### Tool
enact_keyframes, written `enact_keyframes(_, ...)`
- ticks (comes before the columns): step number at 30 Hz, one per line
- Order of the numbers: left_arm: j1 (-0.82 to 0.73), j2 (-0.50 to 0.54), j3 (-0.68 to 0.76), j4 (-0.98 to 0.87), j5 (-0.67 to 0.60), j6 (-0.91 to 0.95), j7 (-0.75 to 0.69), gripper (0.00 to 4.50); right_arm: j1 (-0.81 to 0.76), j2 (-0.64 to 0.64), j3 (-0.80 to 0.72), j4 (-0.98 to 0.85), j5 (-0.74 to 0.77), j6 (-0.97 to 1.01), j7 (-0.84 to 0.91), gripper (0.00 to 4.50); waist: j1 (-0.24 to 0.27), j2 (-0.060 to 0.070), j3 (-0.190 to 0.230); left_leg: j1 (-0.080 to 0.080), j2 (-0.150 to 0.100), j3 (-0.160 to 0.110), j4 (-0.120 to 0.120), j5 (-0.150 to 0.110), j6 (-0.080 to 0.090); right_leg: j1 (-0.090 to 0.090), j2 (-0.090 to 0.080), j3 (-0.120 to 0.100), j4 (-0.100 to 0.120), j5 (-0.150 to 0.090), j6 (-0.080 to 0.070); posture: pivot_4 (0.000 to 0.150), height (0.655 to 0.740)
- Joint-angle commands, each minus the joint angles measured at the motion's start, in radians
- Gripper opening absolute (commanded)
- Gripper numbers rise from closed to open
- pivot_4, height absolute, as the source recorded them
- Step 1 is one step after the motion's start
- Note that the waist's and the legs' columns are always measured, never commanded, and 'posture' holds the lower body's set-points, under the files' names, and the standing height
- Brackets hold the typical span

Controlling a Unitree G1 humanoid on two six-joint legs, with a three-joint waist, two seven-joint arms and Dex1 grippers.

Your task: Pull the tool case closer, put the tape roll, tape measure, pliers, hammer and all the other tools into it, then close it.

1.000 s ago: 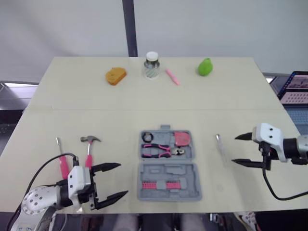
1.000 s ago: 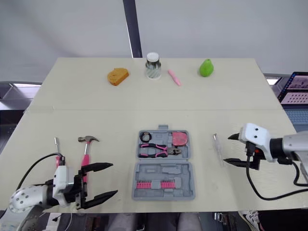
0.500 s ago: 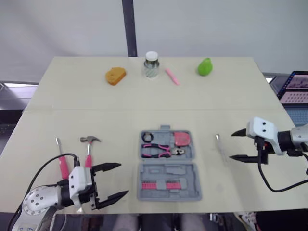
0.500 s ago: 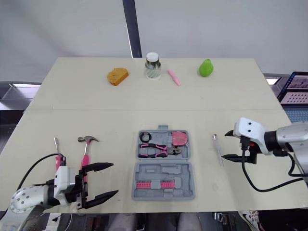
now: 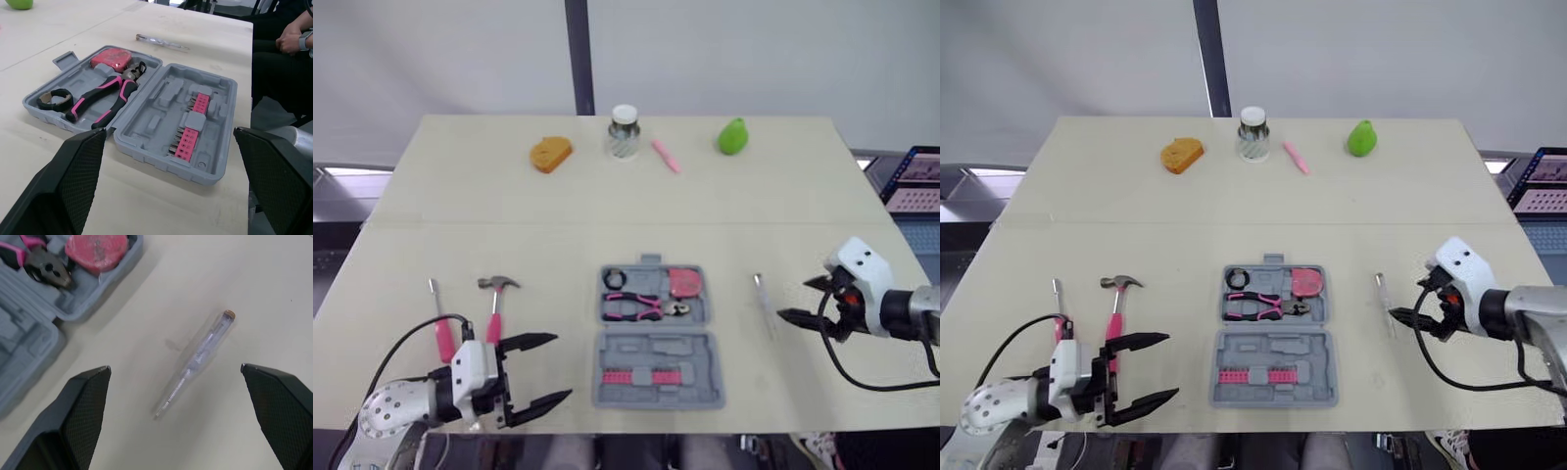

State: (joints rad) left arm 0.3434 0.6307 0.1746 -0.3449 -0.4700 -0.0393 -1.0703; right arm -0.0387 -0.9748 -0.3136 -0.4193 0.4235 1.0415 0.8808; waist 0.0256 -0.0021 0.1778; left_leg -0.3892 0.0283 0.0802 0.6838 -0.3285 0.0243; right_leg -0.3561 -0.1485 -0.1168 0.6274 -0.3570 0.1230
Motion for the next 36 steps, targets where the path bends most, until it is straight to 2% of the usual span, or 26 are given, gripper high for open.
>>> enact_keyframes(1, -0.013, -0.001, -0.012, -0.016, -0.016, 0.001, -0.002, 4.47, 0.059, 0.065, -0.080, -0.113, 0.027, 0.093, -0.097, 4.50, 0.000, 0.000, 0.000, 0.000, 0.000, 0.000, 0.000, 0.000, 0.000, 0.000, 0.000, 0.000, 0.000, 0.000, 0.000, 0.150, 0.6950)
enact_keyframes(7, -0.041, -0.019, -0.033, -0.019, -0.023, 0.025, 0.015, 4.47, 0.070, 0.262, -0.086, -0.213, -0.013, 0.185, -0.330, 4.50, -0.005, 0.000, 0.000, 0.000, 0.001, 0.001, -0.001, 0.000, -0.001, 0.000, 0.001, 0.000, 0.000, 0.000, 0.000, 0.150, 0.6950)
enact_keyframes(14, -0.057, -0.028, -0.048, -0.019, -0.015, 0.035, 0.022, 4.47, 0.003, 0.444, -0.010, -0.220, -0.078, 0.254, -0.543, 4.50, -0.006, 0.001, -0.001, 0.000, -0.001, 0.001, -0.001, 0.000, -0.001, -0.002, 0.003, 0.002, 0.001, 0.000, 0.000, 0.150, 0.6950)
enact_keyframes(24, -0.036, -0.026, -0.044, -0.036, -0.014, 0.037, 0.037, 4.47, -0.049, 0.476, 0.063, -0.083, -0.136, 0.187, -0.621, 4.50, -0.008, 0.001, -0.001, 0.000, -0.001, 0.002, -0.001, 0.000, -0.001, -0.003, 0.003, 0.002, 0.002, 0.000, 0.000, 0.150, 0.6950)
enact_keyframes(36, -0.005, -0.026, -0.036, -0.062, -0.007, 0.032, 0.063, 4.47, -0.205, 0.529, 0.078, 0.160, -0.153, 0.127, -0.645, 4.50, -0.030, 0.001, 0.000, -0.001, -0.001, 0.003, -0.002, 0.000, -0.001, -0.004, 0.003, 0.002, 0.003, 0.000, 0.000, 0.150, 0.6950)
